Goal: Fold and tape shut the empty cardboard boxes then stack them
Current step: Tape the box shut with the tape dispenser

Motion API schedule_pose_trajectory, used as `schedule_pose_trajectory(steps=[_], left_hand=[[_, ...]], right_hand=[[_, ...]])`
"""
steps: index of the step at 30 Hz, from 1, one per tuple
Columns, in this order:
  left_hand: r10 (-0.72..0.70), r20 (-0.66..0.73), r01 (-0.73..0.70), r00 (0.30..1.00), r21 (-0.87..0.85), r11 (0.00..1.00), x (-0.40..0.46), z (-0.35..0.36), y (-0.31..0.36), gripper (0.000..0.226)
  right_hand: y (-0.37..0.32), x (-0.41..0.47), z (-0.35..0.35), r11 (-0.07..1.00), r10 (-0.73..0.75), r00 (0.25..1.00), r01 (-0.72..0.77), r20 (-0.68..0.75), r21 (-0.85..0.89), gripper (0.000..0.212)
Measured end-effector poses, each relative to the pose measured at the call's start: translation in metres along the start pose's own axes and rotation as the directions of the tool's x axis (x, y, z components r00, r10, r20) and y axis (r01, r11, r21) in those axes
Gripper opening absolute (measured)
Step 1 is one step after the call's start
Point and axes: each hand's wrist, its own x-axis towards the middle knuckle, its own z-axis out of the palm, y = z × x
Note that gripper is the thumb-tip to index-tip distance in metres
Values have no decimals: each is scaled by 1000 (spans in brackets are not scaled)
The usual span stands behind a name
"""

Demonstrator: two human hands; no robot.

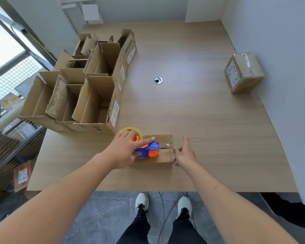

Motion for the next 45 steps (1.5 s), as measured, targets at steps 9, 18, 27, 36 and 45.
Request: schedule_pose_trajectory(steps=[9,18,27,36,45], left_hand=[[16,47,-19,999,60,998,2,-8,2,73],[65,263,-24,963,-156,987,-1,-60,8,52],[-84,403,266,911,-419,868,-45,-66,-77,43],[-154,405,351,901,-473,808,-57,-33,-94,36],[-76,358,271,931,-534,801,-39,-18,-64,40]], right_hand=[[0,-23,28,900,-285,959,266,4,345,46],[3,-25,35,931,-286,957,291,-58,219,45],[6,-18,26,957,-269,960,275,-77,87,45],[-4,-27,27,909,-295,945,231,-143,-346,44],[-20,-49,65,630,-467,883,295,-47,-718,71]])
